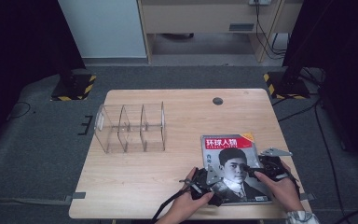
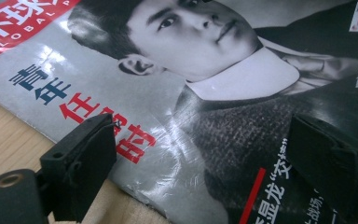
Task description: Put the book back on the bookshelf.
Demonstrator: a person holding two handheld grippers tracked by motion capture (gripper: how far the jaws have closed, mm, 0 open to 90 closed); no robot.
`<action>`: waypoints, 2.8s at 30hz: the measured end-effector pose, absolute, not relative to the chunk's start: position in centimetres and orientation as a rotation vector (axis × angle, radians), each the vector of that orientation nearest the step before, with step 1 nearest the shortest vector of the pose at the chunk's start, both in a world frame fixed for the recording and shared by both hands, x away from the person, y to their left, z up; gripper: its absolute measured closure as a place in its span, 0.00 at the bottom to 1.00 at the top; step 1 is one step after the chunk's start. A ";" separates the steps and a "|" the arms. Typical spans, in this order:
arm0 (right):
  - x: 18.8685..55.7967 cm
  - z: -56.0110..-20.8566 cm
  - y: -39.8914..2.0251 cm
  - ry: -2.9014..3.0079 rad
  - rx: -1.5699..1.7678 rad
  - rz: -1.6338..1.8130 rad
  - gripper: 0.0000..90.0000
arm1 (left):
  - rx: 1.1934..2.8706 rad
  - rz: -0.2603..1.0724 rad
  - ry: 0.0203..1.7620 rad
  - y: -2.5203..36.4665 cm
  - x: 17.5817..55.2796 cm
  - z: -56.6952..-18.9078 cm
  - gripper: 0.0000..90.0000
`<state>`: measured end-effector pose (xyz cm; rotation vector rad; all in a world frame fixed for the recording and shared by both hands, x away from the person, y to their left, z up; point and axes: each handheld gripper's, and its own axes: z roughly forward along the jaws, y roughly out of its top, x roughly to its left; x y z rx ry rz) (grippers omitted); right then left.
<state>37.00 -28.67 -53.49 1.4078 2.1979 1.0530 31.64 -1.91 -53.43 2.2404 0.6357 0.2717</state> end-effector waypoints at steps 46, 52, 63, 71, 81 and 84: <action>36.6 -52.1 -27.2 2.243 1.261 1.067 0.51 | 2.251 0.279 0.641 -2.0 31.7 -53.5 0.05; 36.6 -52.2 -27.3 2.232 1.264 1.007 0.63 | 2.251 0.278 0.641 -2.0 31.7 -53.5 0.05; 36.5 -52.1 -27.5 2.241 1.256 0.978 0.70 | 2.237 0.359 0.741 -1.5 31.7 -53.5 0.00; 36.3 -52.2 -27.5 2.239 1.275 0.990 0.69 | 2.230 0.273 0.798 -0.7 32.8 -53.7 0.00; 35.9 -52.0 -27.7 2.255 1.297 1.014 0.62 | 2.261 0.230 0.694 -0.4 33.7 -53.6 0.00; 36.1 -52.0 -27.6 2.262 1.293 1.012 0.59 | 2.263 0.224 0.684 -0.4 33.8 -53.7 0.00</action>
